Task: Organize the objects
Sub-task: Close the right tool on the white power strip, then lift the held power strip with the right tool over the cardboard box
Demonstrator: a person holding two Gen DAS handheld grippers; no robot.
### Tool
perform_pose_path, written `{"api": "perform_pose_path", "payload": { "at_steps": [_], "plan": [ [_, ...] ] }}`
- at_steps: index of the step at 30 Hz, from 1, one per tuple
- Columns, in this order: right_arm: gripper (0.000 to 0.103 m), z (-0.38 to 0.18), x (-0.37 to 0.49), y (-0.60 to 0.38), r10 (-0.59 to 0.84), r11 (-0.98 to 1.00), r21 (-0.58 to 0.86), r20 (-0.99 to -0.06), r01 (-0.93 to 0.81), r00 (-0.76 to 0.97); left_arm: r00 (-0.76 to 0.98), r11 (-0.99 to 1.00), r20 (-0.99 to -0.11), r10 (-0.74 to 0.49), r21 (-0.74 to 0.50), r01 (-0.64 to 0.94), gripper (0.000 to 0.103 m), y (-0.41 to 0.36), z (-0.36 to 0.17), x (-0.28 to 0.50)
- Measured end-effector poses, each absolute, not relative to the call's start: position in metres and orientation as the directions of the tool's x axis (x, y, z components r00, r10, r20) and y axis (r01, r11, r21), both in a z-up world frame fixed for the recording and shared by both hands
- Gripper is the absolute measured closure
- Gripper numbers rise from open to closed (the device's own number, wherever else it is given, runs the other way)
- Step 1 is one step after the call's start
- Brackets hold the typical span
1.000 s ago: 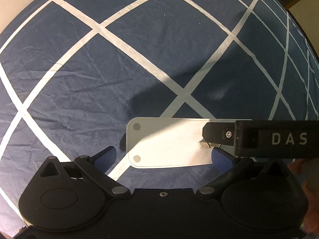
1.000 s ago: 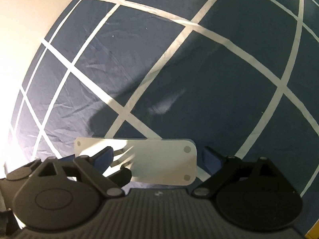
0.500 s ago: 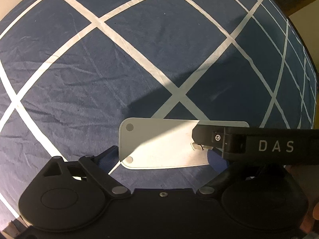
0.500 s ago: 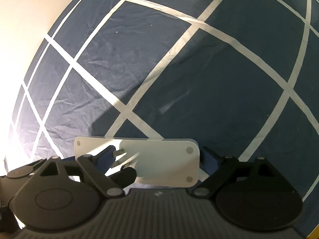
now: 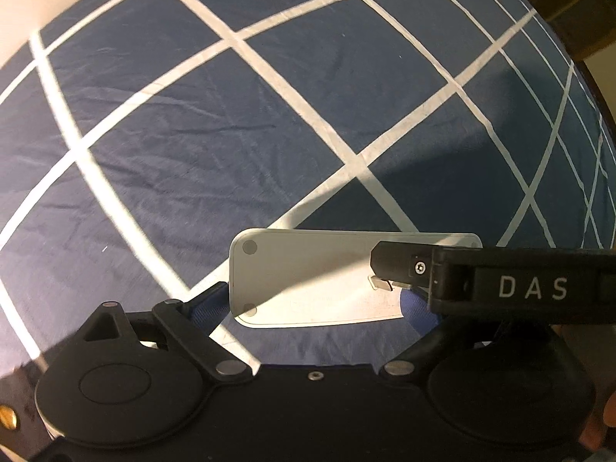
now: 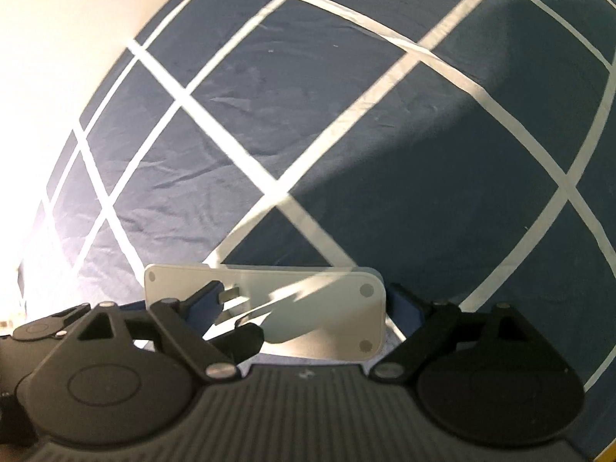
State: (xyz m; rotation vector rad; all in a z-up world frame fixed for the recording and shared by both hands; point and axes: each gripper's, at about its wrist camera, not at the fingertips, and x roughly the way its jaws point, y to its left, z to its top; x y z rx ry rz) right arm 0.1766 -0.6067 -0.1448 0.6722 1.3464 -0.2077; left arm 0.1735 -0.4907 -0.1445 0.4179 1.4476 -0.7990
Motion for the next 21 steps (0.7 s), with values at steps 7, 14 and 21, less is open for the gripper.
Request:
{"api": "perform_pose_path", "payload": {
  "at_steps": [7,14,21],
  "plan": [
    [0.014,-0.122,0.168,-0.588,0.276,0.839,0.362,-0.927,0.407,0.255,0.002,0.753,-0.974,-0.227,-0.174,0.635,0.009,-0.462,-0.118,0.155],
    [0.014,-0.100,0.156,-0.561,0.308,0.877,0.381,-0.913,0.293,0.266,0.063,0.816,-0.973,-0.223,-0.151,0.558,0.009,-0.426,-0.094,0.136],
    [0.014,-0.078,0.137,-0.531,0.340,0.896,0.400,-0.898,0.194,0.278,0.126,0.861,-0.968,-0.218,-0.130,0.491,0.009,-0.386,-0.073,0.115]
  ]
}}
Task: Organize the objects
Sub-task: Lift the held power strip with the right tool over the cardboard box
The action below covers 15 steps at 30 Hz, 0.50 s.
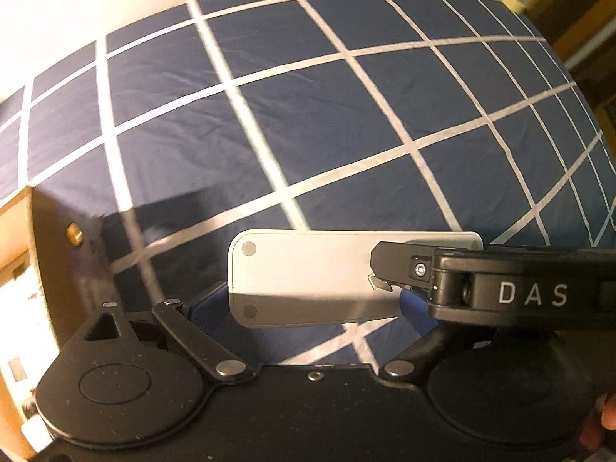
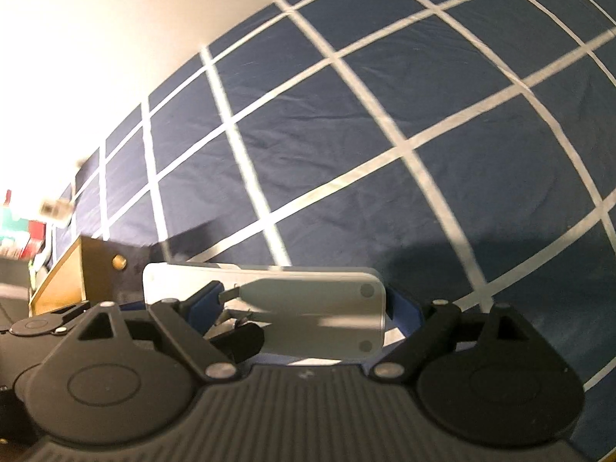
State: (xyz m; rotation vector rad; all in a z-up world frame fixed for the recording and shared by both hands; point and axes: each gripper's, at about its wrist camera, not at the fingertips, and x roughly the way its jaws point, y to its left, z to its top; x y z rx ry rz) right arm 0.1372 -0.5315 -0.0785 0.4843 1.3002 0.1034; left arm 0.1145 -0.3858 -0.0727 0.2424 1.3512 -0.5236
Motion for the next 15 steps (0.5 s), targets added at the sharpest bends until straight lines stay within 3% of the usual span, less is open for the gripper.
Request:
{"api": "perform_pose_path", "payload": {
  "at_steps": [15],
  "plan": [
    [0.014,-0.037,0.086,-0.430,0.364,0.919,0.392,-0.885,0.041,0.290,0.205,0.916,-0.952,-0.226,-0.136,0.377,0.009,-0.273,-0.033,0.077]
  ]
}}
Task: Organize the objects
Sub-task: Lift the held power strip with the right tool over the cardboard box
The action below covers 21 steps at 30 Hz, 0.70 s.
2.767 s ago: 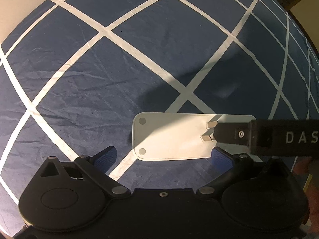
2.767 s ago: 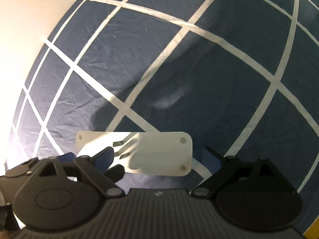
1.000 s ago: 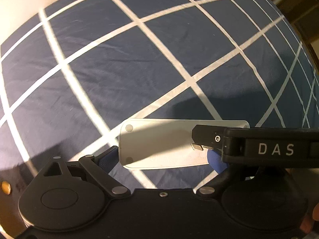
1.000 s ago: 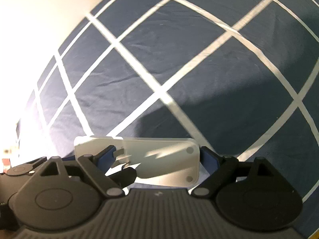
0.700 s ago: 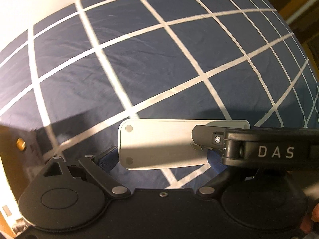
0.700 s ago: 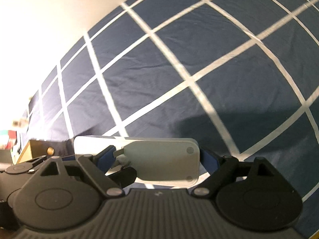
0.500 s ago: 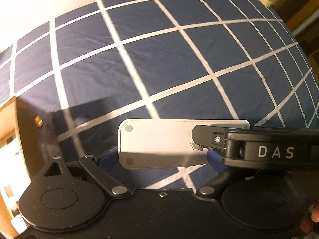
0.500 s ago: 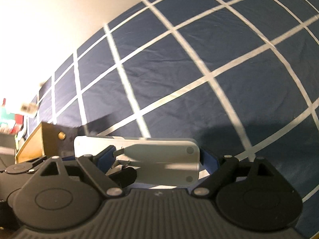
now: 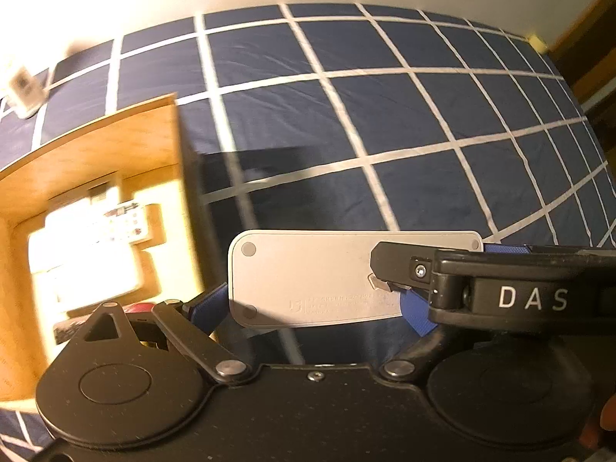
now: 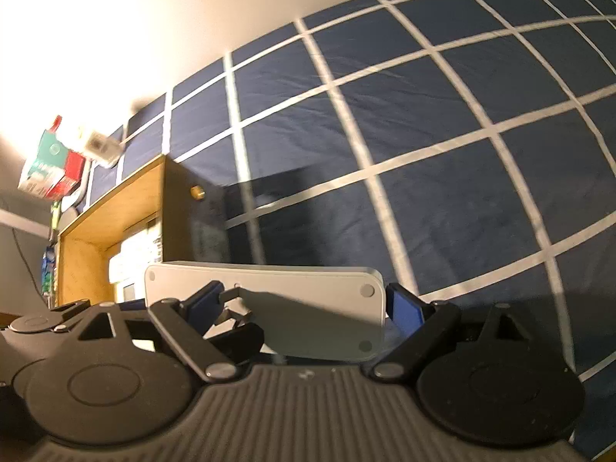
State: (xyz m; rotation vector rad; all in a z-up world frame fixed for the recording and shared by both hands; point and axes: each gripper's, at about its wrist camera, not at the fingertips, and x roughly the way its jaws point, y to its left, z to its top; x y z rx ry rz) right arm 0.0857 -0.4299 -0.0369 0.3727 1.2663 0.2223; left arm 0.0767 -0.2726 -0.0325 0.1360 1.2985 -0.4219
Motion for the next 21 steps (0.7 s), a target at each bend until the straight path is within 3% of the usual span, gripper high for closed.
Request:
{"api": "perform_pose_path", "payload": {
  "at_steps": [21],
  "plan": [
    [0.014,0.005,0.071,-0.274,0.393,0.920,0.369,-0.869,-0.135,0.301,0.292,0.960,-0.930,-0.222,-0.157,0.231,0.009,-0.120,0.001,0.082]
  ]
}}
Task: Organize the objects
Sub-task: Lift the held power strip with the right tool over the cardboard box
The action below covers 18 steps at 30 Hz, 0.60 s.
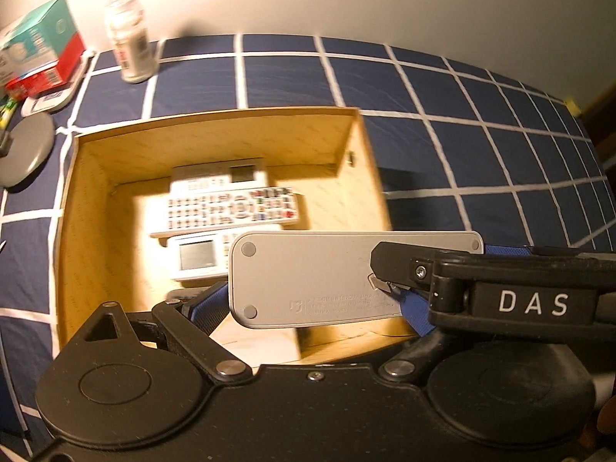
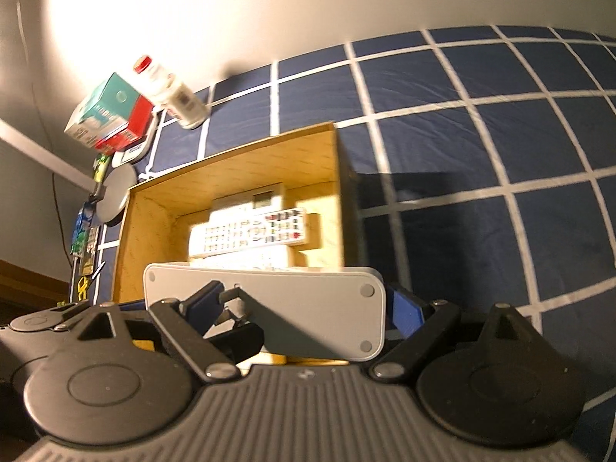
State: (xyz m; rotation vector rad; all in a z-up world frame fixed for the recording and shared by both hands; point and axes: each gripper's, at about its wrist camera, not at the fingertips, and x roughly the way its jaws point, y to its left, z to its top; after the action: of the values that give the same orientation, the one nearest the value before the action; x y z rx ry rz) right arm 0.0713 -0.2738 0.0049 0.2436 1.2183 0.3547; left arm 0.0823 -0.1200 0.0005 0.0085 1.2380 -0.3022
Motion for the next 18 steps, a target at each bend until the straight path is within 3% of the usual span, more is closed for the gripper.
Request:
{"api": "perform_pose_path", "payload": {
  "at_steps": [18],
  "plan": [
    [0.014,-0.016,0.109,-0.182,0.396,0.910,0.347,-0.888,-0.226,0.234,0.270,0.975,-0.939,-0.211,-0.185,0.121,0.009,-0.046,-0.026,0.130]
  ]
}}
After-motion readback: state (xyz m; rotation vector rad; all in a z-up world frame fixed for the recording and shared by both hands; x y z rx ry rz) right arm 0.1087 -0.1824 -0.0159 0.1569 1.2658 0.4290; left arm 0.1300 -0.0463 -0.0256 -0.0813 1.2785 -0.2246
